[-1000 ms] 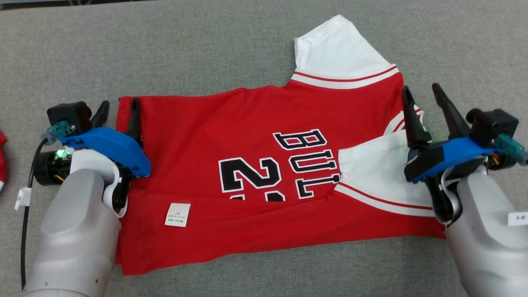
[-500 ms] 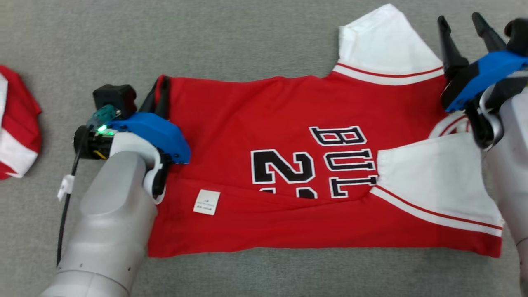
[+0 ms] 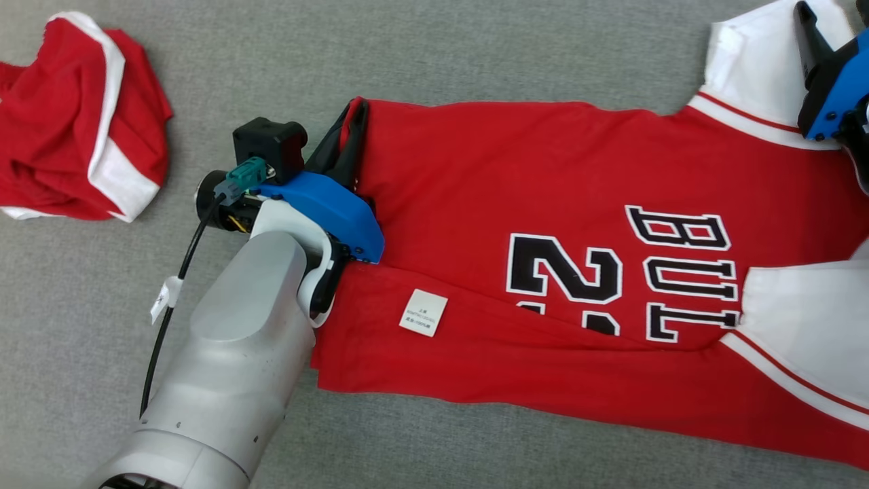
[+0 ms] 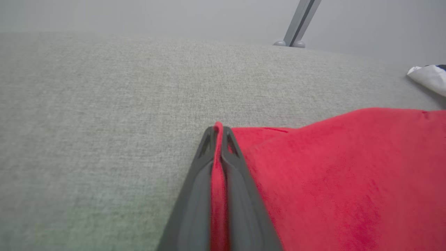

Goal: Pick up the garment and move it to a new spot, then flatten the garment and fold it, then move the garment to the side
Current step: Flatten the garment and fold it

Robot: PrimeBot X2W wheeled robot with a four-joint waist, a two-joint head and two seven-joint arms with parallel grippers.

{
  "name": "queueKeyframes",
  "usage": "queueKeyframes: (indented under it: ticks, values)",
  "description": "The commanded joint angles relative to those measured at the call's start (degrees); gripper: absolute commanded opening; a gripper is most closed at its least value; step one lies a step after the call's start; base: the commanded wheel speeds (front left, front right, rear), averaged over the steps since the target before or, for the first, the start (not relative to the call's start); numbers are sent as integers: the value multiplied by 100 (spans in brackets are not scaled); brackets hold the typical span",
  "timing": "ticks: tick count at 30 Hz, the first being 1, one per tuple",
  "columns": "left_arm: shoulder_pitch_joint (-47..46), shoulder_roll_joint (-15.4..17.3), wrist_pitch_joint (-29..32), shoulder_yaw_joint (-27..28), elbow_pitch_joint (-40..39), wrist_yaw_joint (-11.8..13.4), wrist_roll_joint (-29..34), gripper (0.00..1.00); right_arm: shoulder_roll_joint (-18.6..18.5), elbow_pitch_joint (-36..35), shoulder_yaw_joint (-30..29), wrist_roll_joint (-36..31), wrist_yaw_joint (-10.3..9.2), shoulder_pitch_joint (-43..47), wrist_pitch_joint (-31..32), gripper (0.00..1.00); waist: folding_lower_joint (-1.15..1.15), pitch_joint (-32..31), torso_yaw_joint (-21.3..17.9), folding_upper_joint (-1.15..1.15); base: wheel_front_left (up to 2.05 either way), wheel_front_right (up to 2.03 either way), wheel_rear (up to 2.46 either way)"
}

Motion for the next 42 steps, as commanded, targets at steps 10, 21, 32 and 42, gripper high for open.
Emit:
queueKeyframes:
  ticks: [10,21,32,42]
  values:
    - [-17,5,-26,-12,-224,143,-194,0,-198,403,227,-51,-2,-253,-158,0,0,74,167,-1,0,0,0]
    - [463,285,-28,960,-1214,425,535,0,25,167,-295,30,-1,-124,-1509,0,0,-287,-311,-1,0,0,0]
    - [1533,563,-29,1758,-1543,383,1254,0,504,-1888,-808,542,-1,1838,-1531,0,0,-1047,-1028,-1,0,0,0]
    - [2845,428,-29,2304,-1373,265,1484,0,972,-2709,-1122,1089,-1,4031,-1533,0,0,-1733,-1398,-1,0,0,0]
